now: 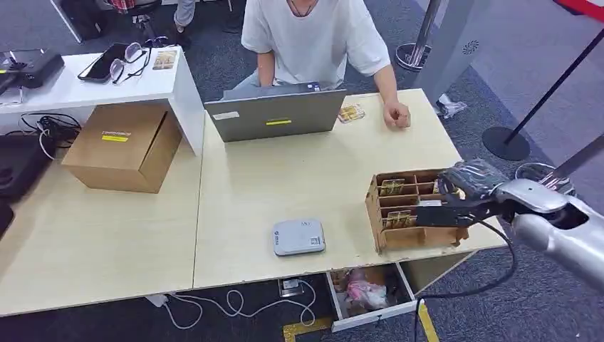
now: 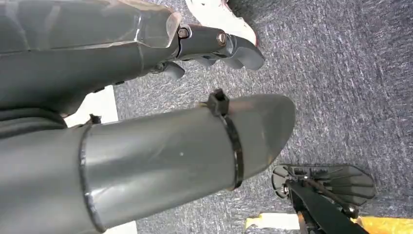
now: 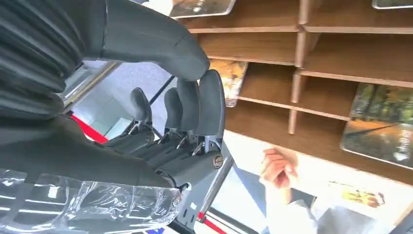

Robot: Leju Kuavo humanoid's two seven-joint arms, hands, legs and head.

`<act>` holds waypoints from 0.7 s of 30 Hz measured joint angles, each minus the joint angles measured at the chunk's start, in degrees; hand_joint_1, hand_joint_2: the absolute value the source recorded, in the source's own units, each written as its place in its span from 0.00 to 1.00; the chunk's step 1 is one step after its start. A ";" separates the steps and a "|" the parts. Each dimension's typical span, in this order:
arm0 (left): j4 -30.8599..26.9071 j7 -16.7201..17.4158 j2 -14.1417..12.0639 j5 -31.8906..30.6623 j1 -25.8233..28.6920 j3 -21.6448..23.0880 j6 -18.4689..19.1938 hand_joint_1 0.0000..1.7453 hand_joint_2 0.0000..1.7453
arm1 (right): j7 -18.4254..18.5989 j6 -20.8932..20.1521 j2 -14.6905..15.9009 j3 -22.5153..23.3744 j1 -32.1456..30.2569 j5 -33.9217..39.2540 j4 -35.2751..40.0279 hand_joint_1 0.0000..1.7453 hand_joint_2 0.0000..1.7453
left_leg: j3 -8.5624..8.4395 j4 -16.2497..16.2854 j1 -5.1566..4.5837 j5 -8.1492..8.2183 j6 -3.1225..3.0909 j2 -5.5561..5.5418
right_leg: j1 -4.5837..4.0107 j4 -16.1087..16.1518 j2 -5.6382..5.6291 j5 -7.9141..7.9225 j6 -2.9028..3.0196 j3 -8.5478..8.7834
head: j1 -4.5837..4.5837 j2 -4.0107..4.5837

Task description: Pass the card to the sensor for recognition and then transmit it.

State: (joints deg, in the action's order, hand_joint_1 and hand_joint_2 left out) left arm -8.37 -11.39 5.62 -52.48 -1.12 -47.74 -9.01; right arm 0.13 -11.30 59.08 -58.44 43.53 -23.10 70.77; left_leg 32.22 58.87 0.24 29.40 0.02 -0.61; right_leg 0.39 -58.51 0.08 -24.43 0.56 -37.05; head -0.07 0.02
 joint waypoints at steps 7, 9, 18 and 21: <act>0.07 0.00 0.15 -0.31 -0.02 -0.13 -0.02 0.00 0.00 | 0.77 0.20 1.75 1.38 -2.27 -0.02 2.16 0.23 1.00 | 0.00 0.00 0.00 0.01 -0.02 0.00 | -0.01 0.00 0.01 0.00 0.00 0.01 | 0.00 0.00; 0.07 0.00 0.22 -0.57 0.00 -0.28 -0.02 0.00 0.00 | 1.31 0.39 1.99 2.49 -3.88 -0.24 2.80 0.13 1.00 | 0.00 0.00 0.00 0.01 -0.02 -0.01 | 0.00 0.00 0.01 0.00 0.00 0.00 | 0.00 0.00; 0.07 0.02 0.42 -1.16 -0.02 -0.98 -0.13 0.00 0.00 | 2.19 0.57 3.54 6.86 -9.28 -0.90 4.37 0.08 1.00 | 0.00 0.00 0.00 0.02 -0.02 0.00 | 0.00 0.01 0.00 -0.01 -0.01 0.00 | 0.00 0.00; 0.07 0.02 0.46 -1.42 -0.02 -0.98 -0.15 0.00 0.00 | 2.36 0.61 3.95 7.93 -11.08 -0.90 5.00 0.11 1.00 | 0.00 0.00 0.00 0.02 -0.02 0.00 | 0.00 0.01 0.00 -0.01 -0.01 0.00 | 0.00 0.00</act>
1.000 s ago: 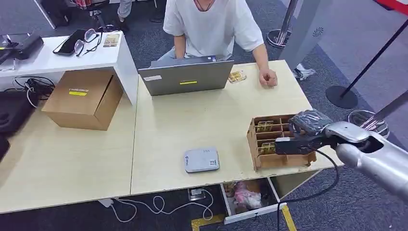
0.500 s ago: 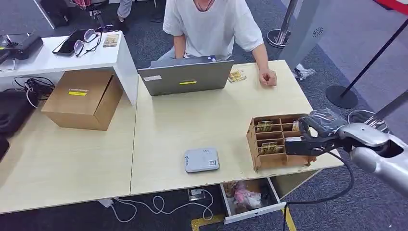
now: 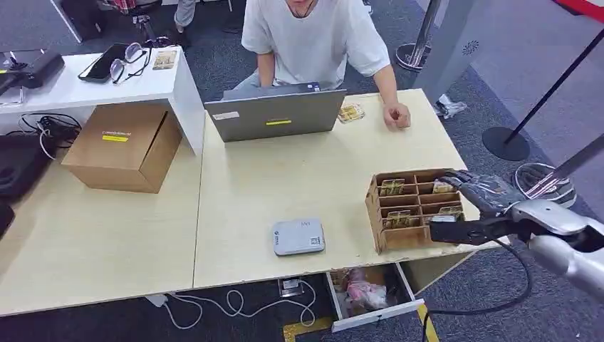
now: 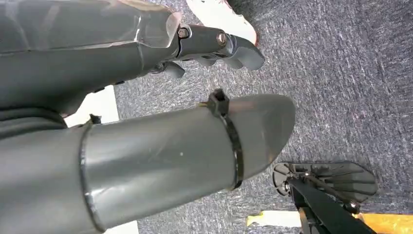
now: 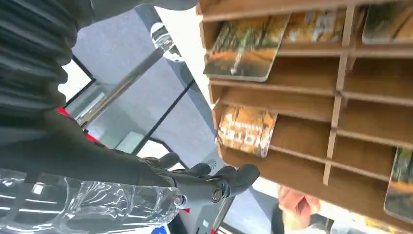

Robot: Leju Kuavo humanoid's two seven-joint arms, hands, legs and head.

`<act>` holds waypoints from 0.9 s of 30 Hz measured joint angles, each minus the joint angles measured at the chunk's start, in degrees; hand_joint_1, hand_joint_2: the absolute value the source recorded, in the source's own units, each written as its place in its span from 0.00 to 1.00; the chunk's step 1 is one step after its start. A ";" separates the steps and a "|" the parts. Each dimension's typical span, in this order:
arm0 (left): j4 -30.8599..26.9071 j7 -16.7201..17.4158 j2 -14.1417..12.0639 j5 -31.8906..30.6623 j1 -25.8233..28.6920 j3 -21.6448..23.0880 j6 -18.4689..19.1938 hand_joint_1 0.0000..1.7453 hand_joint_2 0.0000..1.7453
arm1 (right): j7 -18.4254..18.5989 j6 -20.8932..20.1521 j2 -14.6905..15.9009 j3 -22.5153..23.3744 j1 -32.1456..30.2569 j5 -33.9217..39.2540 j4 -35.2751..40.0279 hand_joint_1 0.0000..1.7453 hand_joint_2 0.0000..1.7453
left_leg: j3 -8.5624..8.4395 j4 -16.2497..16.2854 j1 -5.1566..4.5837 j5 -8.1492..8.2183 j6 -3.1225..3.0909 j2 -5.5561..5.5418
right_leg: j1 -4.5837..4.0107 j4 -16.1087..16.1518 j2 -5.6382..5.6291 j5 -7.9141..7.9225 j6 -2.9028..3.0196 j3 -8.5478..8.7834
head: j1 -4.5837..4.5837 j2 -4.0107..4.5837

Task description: Pass the card to the sensor for recognition and then transmit it.

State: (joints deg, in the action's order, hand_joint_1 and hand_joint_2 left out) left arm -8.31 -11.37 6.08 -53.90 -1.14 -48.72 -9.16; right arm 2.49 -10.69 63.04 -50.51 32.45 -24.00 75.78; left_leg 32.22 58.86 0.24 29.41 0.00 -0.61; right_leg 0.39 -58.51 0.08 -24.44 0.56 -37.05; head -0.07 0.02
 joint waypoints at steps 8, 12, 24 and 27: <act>0.00 0.00 0.09 -0.76 -0.01 -0.04 -0.24 0.00 0.00 | 1.55 0.09 0.46 4.46 -5.83 -0.50 1.95 0.28 1.00 | 0.00 0.00 0.00 0.00 0.00 0.00 | 0.00 0.00 0.00 0.00 0.00 0.00 | 0.00 0.00; 0.00 0.00 0.20 -1.31 -0.09 -0.04 -0.24 0.00 0.00 | 2.60 0.33 0.59 7.44 -9.69 -1.55 3.28 0.31 1.00 | -0.01 -0.01 0.02 0.00 0.00 -0.04 | -0.02 0.00 0.04 -0.03 0.00 0.03 | -0.07 0.00; 0.00 0.07 0.33 -2.58 -0.11 -0.04 -0.11 0.00 0.00 | 4.26 0.33 0.74 17.93 -20.54 -3.89 7.74 0.31 1.00 | -0.03 -0.01 -0.02 0.07 -0.08 -0.03 | 0.01 0.01 0.02 -0.04 0.00 0.02 | 0.00 0.00; 0.00 0.07 0.33 -2.58 -0.10 -0.02 -0.09 0.00 0.00 | 4.26 0.30 0.74 18.69 -21.24 -4.00 8.13 0.25 1.00 | -0.03 -0.01 -0.02 0.06 -0.08 -0.03 | 0.01 0.01 0.01 -0.04 0.00 0.02 | 0.02 0.00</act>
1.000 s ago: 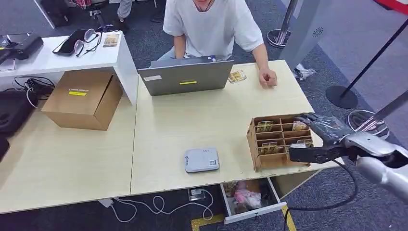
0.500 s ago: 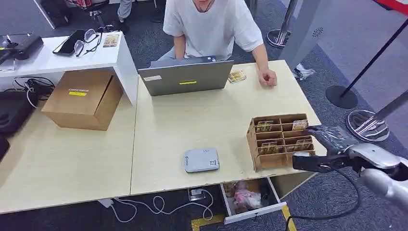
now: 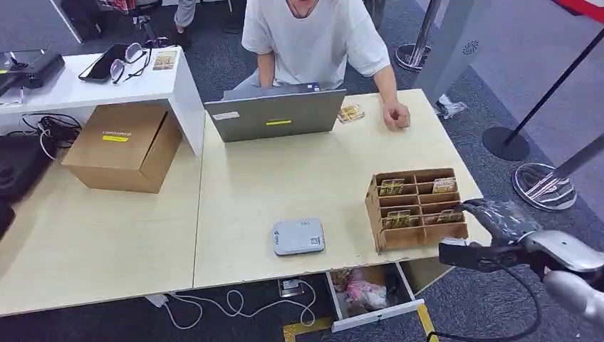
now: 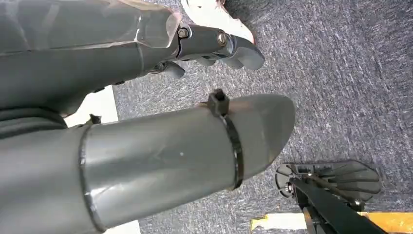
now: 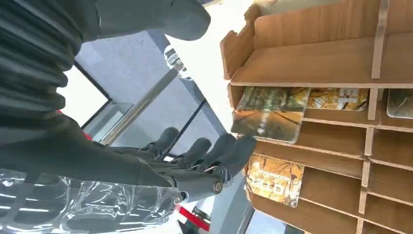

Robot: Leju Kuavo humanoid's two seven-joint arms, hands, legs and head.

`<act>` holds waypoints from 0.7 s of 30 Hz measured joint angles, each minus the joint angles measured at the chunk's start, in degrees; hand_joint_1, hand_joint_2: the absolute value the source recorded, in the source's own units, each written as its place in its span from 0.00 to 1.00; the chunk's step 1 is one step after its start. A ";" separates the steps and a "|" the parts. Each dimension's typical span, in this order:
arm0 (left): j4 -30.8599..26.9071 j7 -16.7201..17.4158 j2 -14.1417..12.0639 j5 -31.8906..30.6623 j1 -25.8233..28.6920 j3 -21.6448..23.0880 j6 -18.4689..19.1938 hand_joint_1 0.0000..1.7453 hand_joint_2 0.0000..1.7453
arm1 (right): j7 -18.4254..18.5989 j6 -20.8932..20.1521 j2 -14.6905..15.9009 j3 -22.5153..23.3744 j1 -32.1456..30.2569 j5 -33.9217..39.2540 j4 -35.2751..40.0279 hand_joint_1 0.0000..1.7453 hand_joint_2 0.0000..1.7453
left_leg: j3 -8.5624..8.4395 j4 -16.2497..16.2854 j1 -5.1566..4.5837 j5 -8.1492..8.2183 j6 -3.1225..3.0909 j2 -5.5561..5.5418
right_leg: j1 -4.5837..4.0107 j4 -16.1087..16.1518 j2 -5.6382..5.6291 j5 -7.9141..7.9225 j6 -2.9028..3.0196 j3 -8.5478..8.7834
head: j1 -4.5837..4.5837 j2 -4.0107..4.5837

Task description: Pass the card to the sensor for recognition and then transmit it.

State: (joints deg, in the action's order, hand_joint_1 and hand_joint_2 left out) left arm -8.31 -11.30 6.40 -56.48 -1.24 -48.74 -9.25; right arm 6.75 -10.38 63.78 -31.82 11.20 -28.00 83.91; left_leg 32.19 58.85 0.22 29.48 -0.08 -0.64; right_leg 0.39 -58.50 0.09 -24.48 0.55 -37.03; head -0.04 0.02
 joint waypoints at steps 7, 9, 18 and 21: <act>0.00 0.00 0.11 -0.42 -0.05 -0.02 0.02 0.00 0.00 | -0.37 -1.51 -0.37 1.77 -1.30 -2.86 0.52 0.26 1.00 | 0.00 0.00 0.00 0.00 0.00 0.00 | 0.00 -0.01 0.00 0.00 0.00 0.00 | 0.00 0.00; 0.00 0.00 0.20 -0.59 -0.06 0.00 0.04 0.00 0.00 | -0.63 -2.14 -0.96 2.31 -1.45 -3.95 0.50 0.26 1.00 | 0.00 0.00 0.00 0.00 0.00 0.00 | 0.00 -0.01 0.00 0.00 0.00 0.00 | 0.00 0.00; 0.00 0.00 0.24 -0.61 -0.09 0.00 0.07 0.00 0.00 | -1.75 -3.21 -2.65 3.28 -1.24 -5.90 0.44 0.27 1.00 | 0.02 0.00 0.01 0.00 0.00 0.01 | 0.00 -0.01 0.00 0.00 0.00 0.01 | -0.02 0.00; 0.00 0.11 0.24 -0.52 -0.15 0.00 0.11 0.00 0.00 | -3.54 -4.55 -3.76 2.99 1.32 -7.56 -0.53 0.28 1.00 | 0.00 0.00 0.00 0.00 0.00 0.10 | 0.02 -0.02 -0.05 0.00 0.01 0.00 | 0.00 0.00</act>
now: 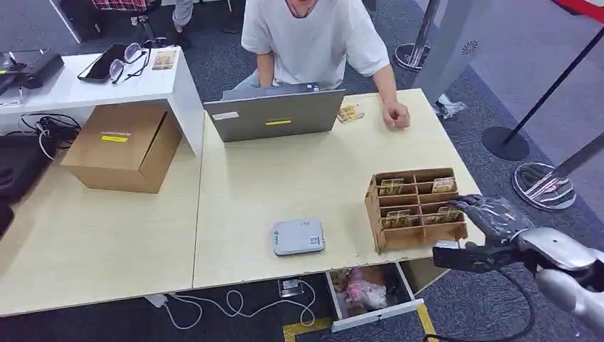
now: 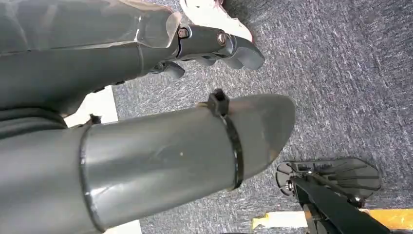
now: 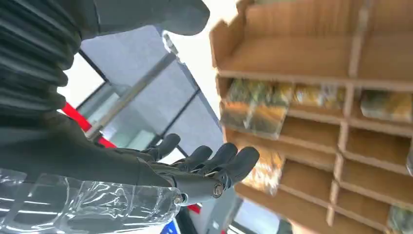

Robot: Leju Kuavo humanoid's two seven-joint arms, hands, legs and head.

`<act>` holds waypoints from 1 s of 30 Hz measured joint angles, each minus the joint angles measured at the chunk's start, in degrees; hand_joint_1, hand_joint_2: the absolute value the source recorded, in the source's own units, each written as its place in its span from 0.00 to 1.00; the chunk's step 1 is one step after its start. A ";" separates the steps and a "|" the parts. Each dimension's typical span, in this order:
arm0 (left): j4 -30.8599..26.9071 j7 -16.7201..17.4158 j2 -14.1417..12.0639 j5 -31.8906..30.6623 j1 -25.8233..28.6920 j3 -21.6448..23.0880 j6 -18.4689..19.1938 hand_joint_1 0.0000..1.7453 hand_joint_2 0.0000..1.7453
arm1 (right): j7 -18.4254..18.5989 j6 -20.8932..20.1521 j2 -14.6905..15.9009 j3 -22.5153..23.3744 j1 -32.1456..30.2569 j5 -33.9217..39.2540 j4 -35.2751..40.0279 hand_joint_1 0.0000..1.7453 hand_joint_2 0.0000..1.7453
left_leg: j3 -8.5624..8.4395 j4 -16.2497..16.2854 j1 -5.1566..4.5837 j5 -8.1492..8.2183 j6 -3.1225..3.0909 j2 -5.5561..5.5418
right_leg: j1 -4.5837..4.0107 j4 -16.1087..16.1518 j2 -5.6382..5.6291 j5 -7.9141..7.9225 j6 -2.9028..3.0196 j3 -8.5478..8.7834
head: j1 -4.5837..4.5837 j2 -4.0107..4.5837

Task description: Pass the card to the sensor for recognition and then transmit it.

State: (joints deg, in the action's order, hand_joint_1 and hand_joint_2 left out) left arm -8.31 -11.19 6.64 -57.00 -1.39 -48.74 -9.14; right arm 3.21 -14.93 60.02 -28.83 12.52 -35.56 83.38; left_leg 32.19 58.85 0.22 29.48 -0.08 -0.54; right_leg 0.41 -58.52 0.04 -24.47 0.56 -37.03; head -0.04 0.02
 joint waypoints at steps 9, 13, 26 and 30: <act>0.00 0.00 0.00 0.00 -0.10 -0.02 0.04 0.00 0.00 | -2.21 -1.40 -2.88 -4.39 7.92 -0.15 -4.74 0.28 1.00 | 0.00 0.00 0.01 -0.02 0.01 0.01 | -0.01 -0.02 0.00 0.01 0.00 0.01 | 0.00 0.00; 0.00 -0.04 0.00 -0.09 -0.14 -0.02 0.09 0.00 0.00 | -2.86 -1.38 -4.13 -6.44 10.67 -0.24 -6.82 0.32 1.00 | -0.01 0.00 0.01 -0.01 0.00 0.02 | -0.01 -0.02 -0.01 0.00 0.01 0.00 | 0.00 0.00; 0.00 -0.04 -0.02 0.11 -0.14 -0.57 0.11 0.00 0.00 | -3.95 -1.31 -5.64 -10.40 14.51 0.42 -11.26 0.39 1.00 | 0.01 0.00 0.00 -0.01 0.00 -0.01 | -0.01 -0.02 0.02 0.00 0.00 0.01 | -0.02 0.00; 0.00 -0.04 -0.02 0.09 -0.13 -0.92 0.09 0.00 0.00 | -4.24 -1.16 -5.64 -10.99 15.04 0.98 -12.08 0.39 1.00 | 0.01 0.00 0.00 -0.01 0.00 -0.02 | -0.01 -0.02 0.03 0.00 0.00 0.01 | -0.02 0.00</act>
State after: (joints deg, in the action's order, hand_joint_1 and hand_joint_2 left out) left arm -8.31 -11.23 6.62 -56.92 -1.52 -49.66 -9.05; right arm -1.03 -16.09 54.38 -39.82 27.56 -34.58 71.30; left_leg 32.20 58.85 0.22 29.46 -0.08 -0.56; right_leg 0.40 -58.53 0.07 -24.47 0.56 -37.02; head -0.07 0.02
